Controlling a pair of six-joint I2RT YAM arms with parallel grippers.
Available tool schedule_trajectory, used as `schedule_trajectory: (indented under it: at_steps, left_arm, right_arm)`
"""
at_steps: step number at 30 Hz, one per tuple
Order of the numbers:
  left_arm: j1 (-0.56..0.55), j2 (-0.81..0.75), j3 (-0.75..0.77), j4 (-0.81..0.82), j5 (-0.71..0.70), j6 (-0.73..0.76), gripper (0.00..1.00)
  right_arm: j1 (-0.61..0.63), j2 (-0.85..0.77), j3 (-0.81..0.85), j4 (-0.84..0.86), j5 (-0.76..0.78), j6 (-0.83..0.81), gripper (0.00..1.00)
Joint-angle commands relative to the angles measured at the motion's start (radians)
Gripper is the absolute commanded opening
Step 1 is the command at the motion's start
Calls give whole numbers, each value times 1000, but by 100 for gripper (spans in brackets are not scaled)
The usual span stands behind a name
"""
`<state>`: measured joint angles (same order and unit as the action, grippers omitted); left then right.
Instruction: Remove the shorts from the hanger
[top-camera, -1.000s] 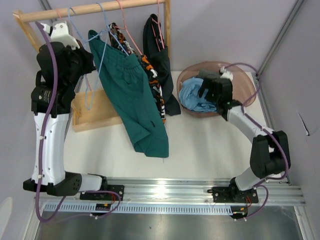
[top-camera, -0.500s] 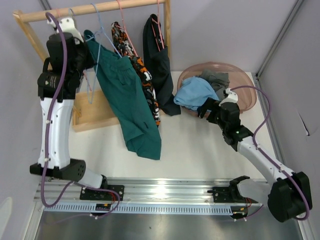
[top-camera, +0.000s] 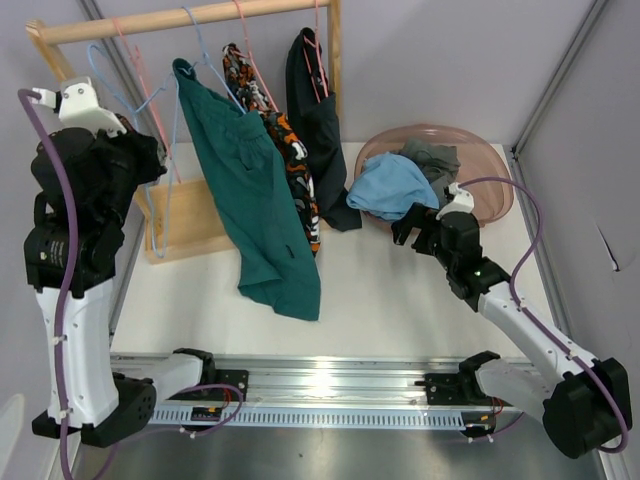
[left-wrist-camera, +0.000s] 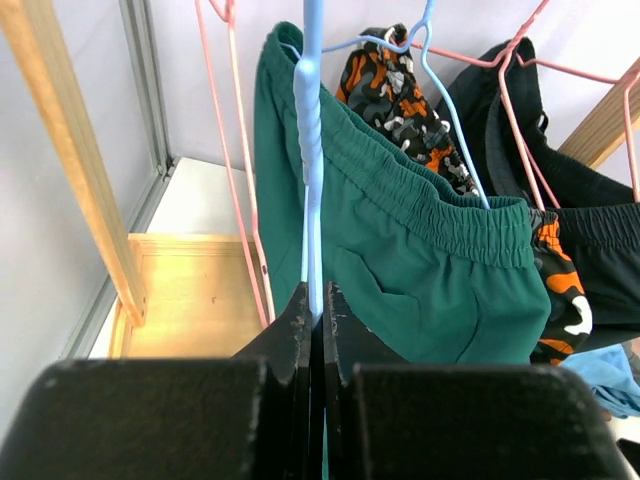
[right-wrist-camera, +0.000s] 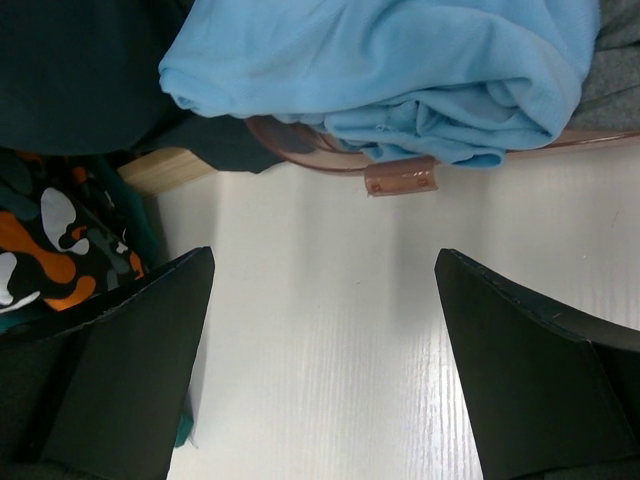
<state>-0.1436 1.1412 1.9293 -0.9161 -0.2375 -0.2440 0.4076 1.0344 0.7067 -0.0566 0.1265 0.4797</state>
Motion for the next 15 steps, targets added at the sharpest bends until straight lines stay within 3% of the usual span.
schedule_trajectory:
  at_steps: [1, 9, 13, 15]
  left_arm:
    - [6, 6, 19, 14, -35, 18, 0]
    - [6, 141, 81, 169, -151, 48, 0]
    - [7, 311, 258, 183, -169, 63, 0]
    - [12, 444, 451, 139, -168, 72, 0]
  right_arm:
    - [20, -36, -12, -8, 16, 22, 99]
    - [54, -57, -62, 11, 33, 37, 99]
    - [63, -62, -90, 23, 38, 36, 99]
    - [68, -60, -105, 24, 38, 33, 99]
